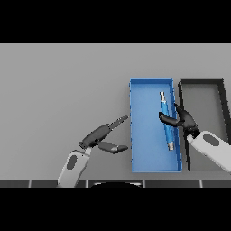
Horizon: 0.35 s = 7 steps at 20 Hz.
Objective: Pick up the blue pipe and place it into the blue bin.
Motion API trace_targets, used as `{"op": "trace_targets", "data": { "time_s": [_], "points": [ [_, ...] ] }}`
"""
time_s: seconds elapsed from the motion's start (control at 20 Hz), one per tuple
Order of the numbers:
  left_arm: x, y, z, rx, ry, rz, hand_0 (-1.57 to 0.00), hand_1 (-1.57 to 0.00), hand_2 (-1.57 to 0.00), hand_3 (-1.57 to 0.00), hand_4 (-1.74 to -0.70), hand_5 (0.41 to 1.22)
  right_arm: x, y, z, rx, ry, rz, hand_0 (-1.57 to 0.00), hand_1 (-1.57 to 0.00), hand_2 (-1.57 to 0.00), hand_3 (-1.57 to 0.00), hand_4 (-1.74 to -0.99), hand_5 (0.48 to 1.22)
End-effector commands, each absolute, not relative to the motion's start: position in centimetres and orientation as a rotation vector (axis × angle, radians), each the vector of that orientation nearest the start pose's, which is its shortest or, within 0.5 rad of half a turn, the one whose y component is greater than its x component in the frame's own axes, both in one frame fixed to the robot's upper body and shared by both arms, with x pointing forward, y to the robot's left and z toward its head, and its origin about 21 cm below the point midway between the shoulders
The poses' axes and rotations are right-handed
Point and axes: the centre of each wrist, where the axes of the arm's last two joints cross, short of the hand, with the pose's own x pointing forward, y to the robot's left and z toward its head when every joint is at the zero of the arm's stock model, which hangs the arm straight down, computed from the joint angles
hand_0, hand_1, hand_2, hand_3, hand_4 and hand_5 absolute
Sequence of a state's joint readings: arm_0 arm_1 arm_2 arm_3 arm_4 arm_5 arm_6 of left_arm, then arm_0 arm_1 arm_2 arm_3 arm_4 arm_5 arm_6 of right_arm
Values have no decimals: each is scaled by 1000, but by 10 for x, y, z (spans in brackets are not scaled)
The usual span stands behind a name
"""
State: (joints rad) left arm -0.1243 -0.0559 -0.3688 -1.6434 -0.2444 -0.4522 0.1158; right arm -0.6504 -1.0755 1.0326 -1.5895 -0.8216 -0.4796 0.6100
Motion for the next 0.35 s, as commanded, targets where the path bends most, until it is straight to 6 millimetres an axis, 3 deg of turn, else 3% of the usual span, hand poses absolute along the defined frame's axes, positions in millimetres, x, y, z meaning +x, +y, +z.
{"op": "trace_targets", "data": {
  "time_s": [0.0, 0.3],
  "points": [
    [252, 115, 46, -424, -1556, -878, 1, 1, 1, 1, -886, 431, 283, -259, 105, -338, -829, 522, -10, -9, -9, -5, -1020, 666],
    [246, 108, 44, -427, -1554, -873, 1, 1, 1, 1, -885, 431, 286, -260, 107, -331, -814, 525, -6, -5, -5, -3, -1022, 643]
  ]
}}
